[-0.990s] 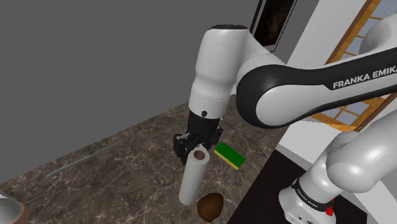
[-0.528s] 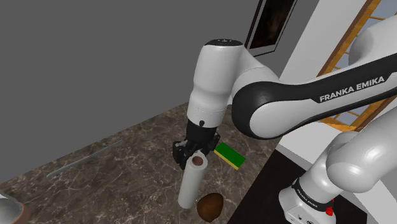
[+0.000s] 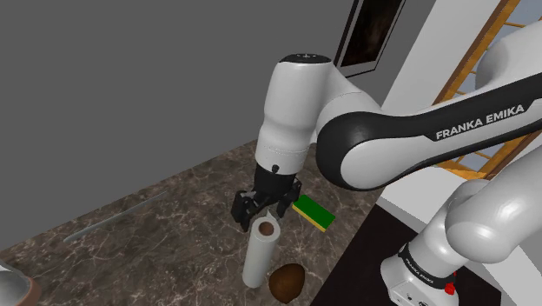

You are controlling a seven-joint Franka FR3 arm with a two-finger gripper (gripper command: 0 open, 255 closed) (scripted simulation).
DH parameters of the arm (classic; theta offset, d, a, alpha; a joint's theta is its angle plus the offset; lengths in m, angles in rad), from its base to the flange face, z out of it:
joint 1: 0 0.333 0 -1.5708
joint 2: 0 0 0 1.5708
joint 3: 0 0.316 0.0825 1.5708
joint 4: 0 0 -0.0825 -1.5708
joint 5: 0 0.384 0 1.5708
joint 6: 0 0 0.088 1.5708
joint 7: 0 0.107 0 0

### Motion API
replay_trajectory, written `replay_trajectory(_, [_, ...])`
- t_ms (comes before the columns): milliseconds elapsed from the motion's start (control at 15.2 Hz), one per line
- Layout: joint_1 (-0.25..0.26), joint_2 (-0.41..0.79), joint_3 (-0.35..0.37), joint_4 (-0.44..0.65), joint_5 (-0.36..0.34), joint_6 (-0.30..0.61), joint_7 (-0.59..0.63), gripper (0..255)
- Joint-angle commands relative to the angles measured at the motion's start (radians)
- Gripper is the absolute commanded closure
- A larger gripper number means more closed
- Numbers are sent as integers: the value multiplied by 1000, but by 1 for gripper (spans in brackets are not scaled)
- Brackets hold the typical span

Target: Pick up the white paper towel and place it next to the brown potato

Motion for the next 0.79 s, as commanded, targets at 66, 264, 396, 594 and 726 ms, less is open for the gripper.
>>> replay_trajectory(66, [0,0,0,0,0,0,0,0])
replay_trajectory(264, [2,-51,-29,63,20,-108,-19,0])
replay_trajectory(396, [3,-62,-37,82,22,-136,-22,0])
replay_trajectory(594, [3,-62,-37,82,22,-136,-22,0])
replay_trajectory(726, [3,-62,-37,82,22,-136,-22,0])
